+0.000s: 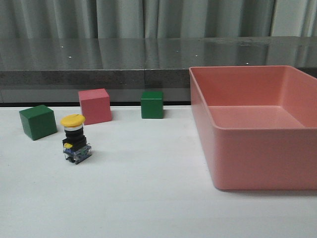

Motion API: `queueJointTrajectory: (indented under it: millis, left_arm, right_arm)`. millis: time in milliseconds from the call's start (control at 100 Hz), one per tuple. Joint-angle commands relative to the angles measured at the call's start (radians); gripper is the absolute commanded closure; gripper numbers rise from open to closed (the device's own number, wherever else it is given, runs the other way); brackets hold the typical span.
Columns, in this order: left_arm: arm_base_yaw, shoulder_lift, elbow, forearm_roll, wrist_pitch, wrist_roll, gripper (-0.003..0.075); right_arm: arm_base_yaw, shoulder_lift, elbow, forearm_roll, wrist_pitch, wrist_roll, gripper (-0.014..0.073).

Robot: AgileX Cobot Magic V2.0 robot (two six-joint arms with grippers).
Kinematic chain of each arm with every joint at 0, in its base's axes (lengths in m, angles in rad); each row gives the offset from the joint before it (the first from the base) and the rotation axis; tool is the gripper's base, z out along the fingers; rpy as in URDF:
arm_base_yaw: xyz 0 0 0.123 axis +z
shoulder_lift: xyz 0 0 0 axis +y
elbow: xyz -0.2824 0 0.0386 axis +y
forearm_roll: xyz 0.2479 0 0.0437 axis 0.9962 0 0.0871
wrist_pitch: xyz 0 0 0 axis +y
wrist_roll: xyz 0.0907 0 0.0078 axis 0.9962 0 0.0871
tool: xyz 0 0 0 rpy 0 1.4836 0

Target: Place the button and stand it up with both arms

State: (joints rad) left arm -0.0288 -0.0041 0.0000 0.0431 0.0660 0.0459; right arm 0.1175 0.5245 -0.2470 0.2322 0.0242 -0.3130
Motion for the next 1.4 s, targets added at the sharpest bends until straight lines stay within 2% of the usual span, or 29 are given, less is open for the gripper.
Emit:
queueJointTrajectory:
  millis: [0,270,360,620,800,950,1390]
  left_arm:
    - [0.003,-0.031,0.046,-0.009,-0.087,-0.009,0.074]
    - [0.003,-0.031,0.046,-0.009,-0.087,-0.009,0.074]
    - [0.003,-0.031,0.046,-0.009,-0.087,-0.009,0.074]
    - [0.003,-0.031,0.046,-0.009,-0.087,-0.009,0.074]
    - [0.003,-0.031,0.046,-0.009,-0.087,-0.009,0.074]
    - [0.003,-0.031,0.046,-0.009,-0.083,-0.009,0.074]
    - [0.003,-0.031,0.046,-0.009,-0.083,-0.009,0.074]
  right_arm:
    - [-0.006,0.001,-0.026,0.002,-0.077,-0.002,0.0707]
    - [-0.006,0.0,-0.019,0.002,-0.077,-0.002,0.0707]
    - [-0.006,-0.031,-0.003,-0.049,-0.074,0.009,0.0707]
    - [-0.006,-0.338,0.127,-0.232,-0.069,0.235,0.0707]
    - [-0.034,-0.564,0.243,-0.244,-0.041,0.307,0.0707]
    - [-0.047,-0.544,0.26,-0.245,0.007,0.334,0.0707]
    - [-0.047,-0.545,0.26,-0.245,0.007,0.334,0.0707]
